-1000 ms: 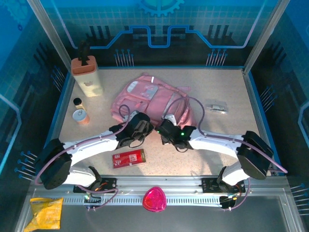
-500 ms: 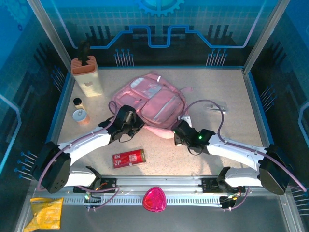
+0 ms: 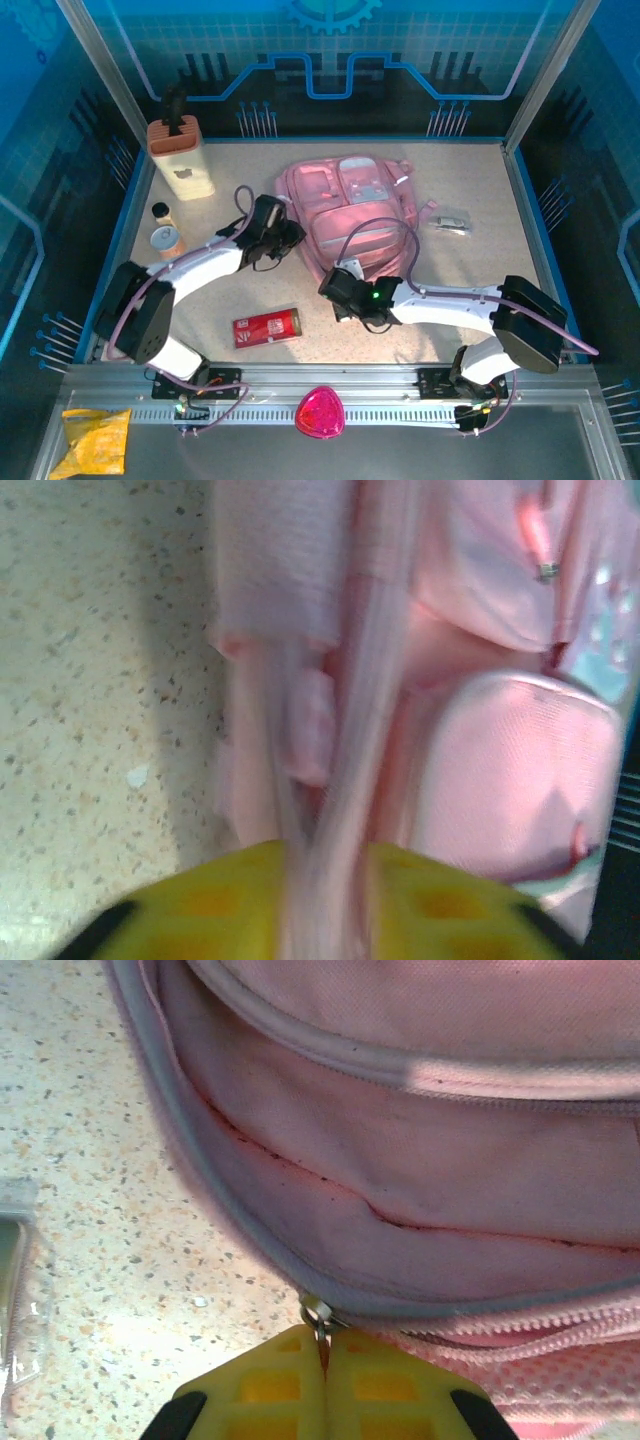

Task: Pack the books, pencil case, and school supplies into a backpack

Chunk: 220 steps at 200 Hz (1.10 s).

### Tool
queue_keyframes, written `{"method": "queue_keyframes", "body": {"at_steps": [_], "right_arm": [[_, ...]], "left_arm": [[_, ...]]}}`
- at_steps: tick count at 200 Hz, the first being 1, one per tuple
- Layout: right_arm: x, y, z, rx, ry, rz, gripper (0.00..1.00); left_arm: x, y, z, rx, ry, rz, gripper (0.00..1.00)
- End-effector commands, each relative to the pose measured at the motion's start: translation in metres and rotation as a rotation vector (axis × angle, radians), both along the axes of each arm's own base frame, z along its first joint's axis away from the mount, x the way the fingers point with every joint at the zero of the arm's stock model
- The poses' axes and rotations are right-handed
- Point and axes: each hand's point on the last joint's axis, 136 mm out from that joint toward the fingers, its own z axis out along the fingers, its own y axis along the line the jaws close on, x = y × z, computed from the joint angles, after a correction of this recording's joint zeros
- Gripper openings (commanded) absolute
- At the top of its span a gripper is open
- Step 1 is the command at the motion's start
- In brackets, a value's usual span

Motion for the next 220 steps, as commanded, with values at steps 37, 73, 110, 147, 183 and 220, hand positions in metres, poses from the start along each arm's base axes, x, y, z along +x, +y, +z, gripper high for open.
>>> {"method": "queue_keyframes", "body": {"at_steps": [37,73,110,147,183,220], "right_arm": [[-0.008,0.002,-0.006,0.021,0.030,-0.005,0.00],[-0.008,0.002,-0.010,0.020,0.033,-0.008,0.00],[-0.006,0.002,-0.012,0.012,0.024,-0.013,0.00],[-0.003,0.001,-0.011,-0.006,0.010,-0.012,0.00],[0.004,-0.009,-0.010,-0.054,-0.023,-0.037,0.00],[-0.004,-0.025,-0.004,-0.114,-0.010,-0.006,0.00]], "left_arm": [[-0.073,-0.023,-0.012,-0.162,0.039,0.075,0.51],[-0.076,-0.055,-0.023,-0.171,0.078,0.078,0.56],[-0.065,-0.072,-0.034,-0.173,0.084,0.085,0.44],[-0.058,-0.077,-0.044,-0.139,0.093,0.096,0.26],[-0.049,-0.059,-0.038,-0.058,0.063,0.111,0.00],[-0.044,-0.013,-0.024,0.027,0.044,0.114,0.00]]}}
